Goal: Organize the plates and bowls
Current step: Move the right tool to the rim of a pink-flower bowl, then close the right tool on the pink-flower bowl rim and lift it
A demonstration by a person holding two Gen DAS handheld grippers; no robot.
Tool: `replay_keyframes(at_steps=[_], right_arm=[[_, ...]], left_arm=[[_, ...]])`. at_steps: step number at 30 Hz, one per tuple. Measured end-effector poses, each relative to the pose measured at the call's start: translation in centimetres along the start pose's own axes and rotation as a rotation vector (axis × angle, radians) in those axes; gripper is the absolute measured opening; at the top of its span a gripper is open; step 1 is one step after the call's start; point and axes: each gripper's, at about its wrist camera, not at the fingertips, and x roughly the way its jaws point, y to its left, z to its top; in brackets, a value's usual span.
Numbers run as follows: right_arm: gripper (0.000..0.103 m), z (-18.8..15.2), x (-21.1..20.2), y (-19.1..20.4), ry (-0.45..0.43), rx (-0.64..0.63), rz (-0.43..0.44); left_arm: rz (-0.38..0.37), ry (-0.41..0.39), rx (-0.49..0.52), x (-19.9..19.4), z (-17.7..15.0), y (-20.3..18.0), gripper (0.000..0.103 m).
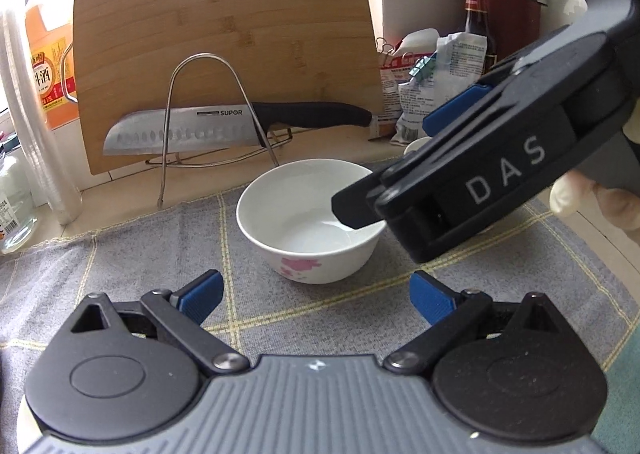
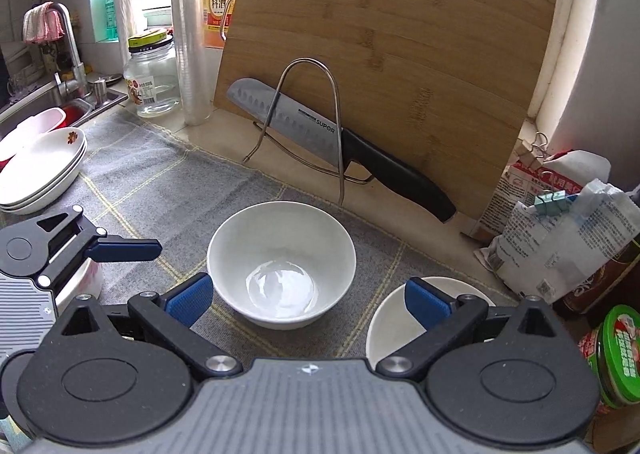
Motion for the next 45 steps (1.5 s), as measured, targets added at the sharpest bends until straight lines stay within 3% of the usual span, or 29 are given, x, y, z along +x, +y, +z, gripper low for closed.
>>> replay_keyframes(at_steps=[13, 22, 26, 45], right_arm=[[0.101, 2.0, 5.2, -1.3, 0.069, -0.023, 0.078], [0.094, 3.0, 7.7, -2.0, 0.128, -0.033, 0.132], [0.085, 3.3, 8.8, -2.5, 0.161, -0.012, 0.168], [0.076, 3.5, 9.2, -2.3, 0.170, -0.005, 0.189]], left_arm=[[0.036, 0.006, -0.025, 2.7, 0.7, -0.3, 0.099], [0.028, 0.006, -0.023, 3.8, 0.8, -0.5, 0.098], [0.028, 0.003, -0.018, 4.1, 0.9, -0.4, 0.098], [0.003, -0.014, -0.026, 5.1, 1.5, 0.2, 0.092]])
